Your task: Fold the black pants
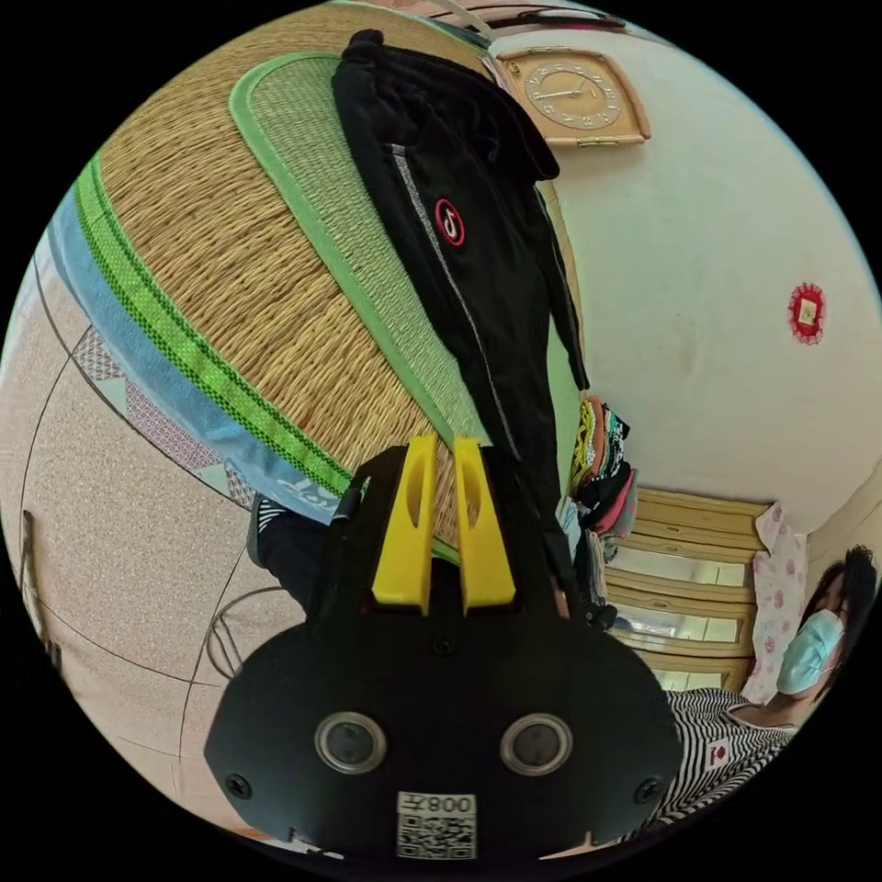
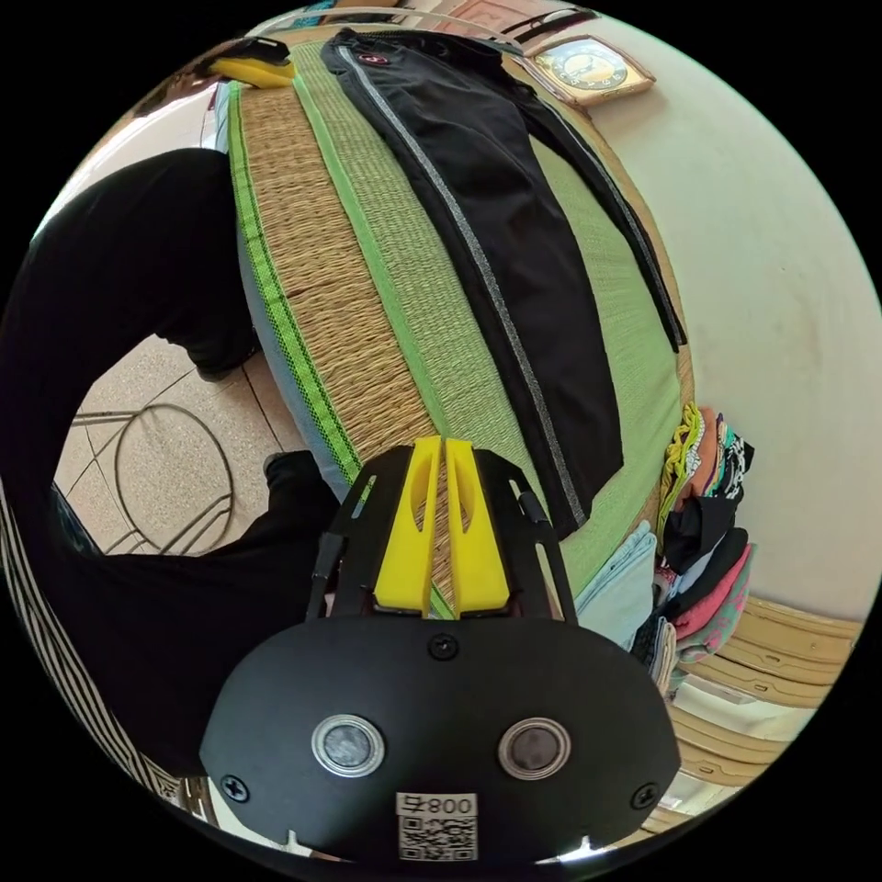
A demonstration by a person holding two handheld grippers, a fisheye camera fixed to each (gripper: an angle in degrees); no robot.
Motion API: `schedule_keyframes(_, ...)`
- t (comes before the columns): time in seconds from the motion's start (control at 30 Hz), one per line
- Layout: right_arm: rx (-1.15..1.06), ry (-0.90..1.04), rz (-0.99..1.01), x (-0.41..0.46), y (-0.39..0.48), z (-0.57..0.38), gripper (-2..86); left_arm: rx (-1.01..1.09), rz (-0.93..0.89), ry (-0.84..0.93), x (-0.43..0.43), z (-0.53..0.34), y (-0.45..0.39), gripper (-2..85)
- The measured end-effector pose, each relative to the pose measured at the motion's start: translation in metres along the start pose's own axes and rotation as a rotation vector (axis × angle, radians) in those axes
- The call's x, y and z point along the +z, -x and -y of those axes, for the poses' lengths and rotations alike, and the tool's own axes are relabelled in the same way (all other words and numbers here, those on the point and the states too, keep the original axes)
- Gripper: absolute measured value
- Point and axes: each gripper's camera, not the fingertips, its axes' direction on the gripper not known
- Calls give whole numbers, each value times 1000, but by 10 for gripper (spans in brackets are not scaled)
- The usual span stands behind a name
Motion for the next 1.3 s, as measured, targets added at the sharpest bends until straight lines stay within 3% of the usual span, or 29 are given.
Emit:
schedule_keyframes(0.13,179,-12,172,4,-59,19,-3,190,209,11,10,17,-51,11)
schedule_keyframes(0.3,281,94,452,33,-105,30,-1,390,550,209,64,39,-101,3)
schedule_keyframes(0.5,315,102,654,36,-132,9,1,447,610,324,75,22,-124,0)
schedule_keyframes(0.7,303,90,605,17,-123,-3,2,477,654,309,76,-2,-142,0)
schedule_keyframes(0.83,329,81,690,11,-132,-13,3,519,693,273,75,-9,-159,1)
schedule_keyframes(0.97,397,19,636,-9,-157,-20,9,595,551,181,75,-12,-199,7)
schedule_keyframes(1.13,383,62,399,-11,-184,-19,79,622,530,296,119,5,-217,15)
schedule_keyframes(1.3,342,129,403,-7,-180,-20,35,574,537,367,134,11,-217,5)
